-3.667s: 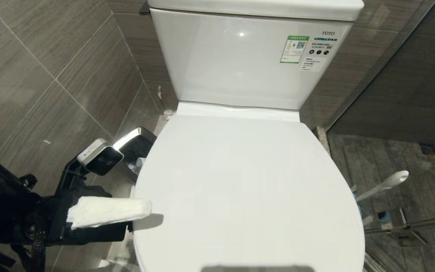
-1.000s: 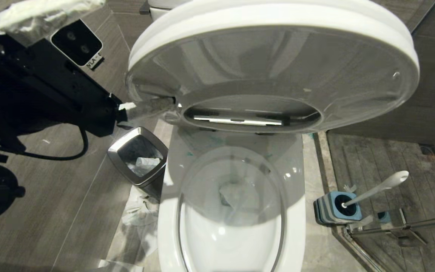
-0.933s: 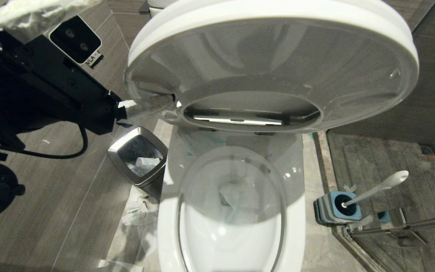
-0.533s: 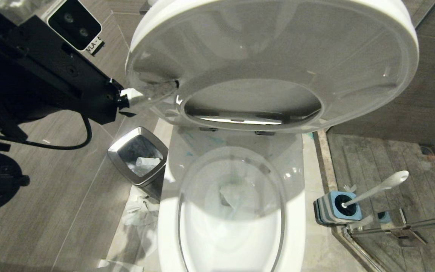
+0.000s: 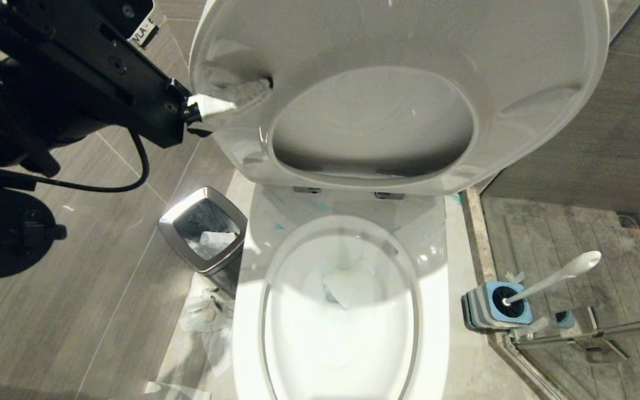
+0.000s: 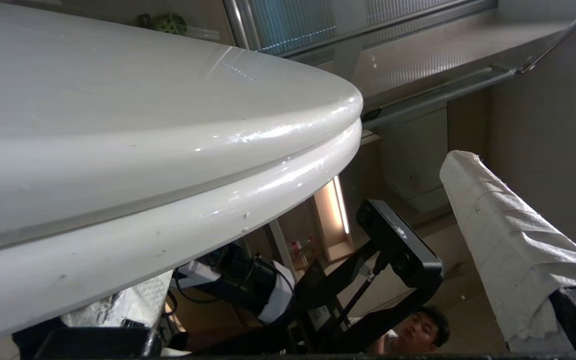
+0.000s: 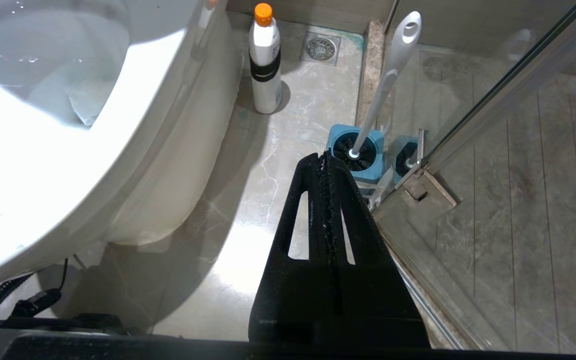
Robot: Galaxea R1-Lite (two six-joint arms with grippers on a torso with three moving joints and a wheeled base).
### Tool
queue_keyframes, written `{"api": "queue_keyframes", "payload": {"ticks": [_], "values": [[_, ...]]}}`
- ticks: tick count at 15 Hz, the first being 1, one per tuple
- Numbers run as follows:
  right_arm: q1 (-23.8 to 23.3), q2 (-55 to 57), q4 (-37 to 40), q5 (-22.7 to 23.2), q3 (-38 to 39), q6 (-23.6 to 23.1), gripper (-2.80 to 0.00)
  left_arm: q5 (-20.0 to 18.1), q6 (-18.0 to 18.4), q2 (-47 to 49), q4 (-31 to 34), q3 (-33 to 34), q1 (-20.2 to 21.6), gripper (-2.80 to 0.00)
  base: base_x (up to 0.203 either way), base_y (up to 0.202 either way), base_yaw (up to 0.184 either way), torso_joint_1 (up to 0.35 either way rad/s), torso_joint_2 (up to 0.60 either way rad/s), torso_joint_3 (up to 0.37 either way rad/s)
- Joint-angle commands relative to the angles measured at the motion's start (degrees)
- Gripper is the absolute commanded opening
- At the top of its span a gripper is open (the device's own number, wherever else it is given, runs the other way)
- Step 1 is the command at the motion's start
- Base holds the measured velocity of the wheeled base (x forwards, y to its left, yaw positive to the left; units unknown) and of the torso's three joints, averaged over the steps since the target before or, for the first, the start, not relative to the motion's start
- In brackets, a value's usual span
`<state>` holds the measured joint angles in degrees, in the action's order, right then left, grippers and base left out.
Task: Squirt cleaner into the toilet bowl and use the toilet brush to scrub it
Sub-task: Use the left hand to lift the toilet lid slightly
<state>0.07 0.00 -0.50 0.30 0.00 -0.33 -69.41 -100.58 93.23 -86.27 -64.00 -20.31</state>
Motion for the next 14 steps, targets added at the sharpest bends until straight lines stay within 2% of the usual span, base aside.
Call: {"api": "queue_keyframes", "payload": {"ticks": [1,6,14], "values": [[0.01,0.00,-0.03,0.05,0.35,-0.02,-2.80,-0.42,-0.51,1.77,-0.39,-2.47,0.29,0.00,0.000,0.000,0.000,0.000,0.00,0.000],[0.01,0.00,-0.03,0.05,0.35,0.05,-2.80,-0.92,-0.32,7.14,-0.16,-12.69,2.33,0.00,0.000,0.000,0.000,0.000,0.00,0.000],[0.01,0.00,-0.03,0.05,0.35,-0.02,-2.80,-1.12,-0.63,21.05,5.30,-33.42,5.11,0.00,0.000,0.000,0.000,0.000,0.00,0.000]]}}
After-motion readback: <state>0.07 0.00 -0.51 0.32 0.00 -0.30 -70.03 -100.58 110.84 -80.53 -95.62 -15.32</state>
